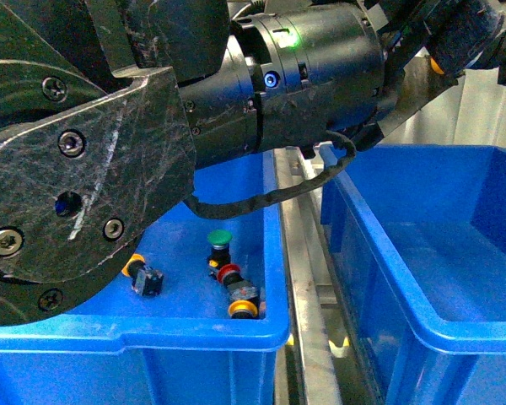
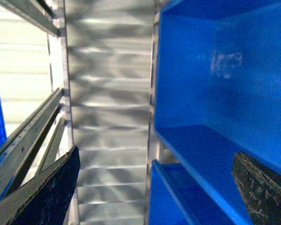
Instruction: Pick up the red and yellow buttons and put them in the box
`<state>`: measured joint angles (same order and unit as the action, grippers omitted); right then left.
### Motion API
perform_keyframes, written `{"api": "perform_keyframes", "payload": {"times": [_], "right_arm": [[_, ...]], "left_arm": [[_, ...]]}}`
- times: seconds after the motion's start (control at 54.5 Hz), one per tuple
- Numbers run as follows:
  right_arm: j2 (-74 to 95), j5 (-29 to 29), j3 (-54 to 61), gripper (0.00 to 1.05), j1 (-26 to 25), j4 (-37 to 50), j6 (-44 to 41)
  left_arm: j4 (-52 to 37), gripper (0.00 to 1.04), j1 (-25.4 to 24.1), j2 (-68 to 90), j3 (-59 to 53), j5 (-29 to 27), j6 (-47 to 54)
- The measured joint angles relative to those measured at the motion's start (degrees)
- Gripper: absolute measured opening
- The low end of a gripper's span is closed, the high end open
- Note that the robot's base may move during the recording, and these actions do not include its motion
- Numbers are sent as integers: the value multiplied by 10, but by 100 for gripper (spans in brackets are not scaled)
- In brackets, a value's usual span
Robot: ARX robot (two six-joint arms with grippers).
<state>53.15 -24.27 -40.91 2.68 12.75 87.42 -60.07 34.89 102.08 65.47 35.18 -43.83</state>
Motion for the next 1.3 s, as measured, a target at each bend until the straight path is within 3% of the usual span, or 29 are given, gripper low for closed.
{"api": "perform_keyframes", "payload": {"times": [0.275,0.624,0.972,1.302], "right_arm": [[20,-3,-10,98,99,71,2],[43,-2,-14,98,109,76,1],[69,-16,-18,98,158,88,-2],[72,-23,-19,98,163,94,-7]], "left_arm": [[1,34,2,0,0,2,5],[2,34,3,0,0,2,8],[18,34,10,0,0,8,17],[36,34,10,2,3,8,27]]}}
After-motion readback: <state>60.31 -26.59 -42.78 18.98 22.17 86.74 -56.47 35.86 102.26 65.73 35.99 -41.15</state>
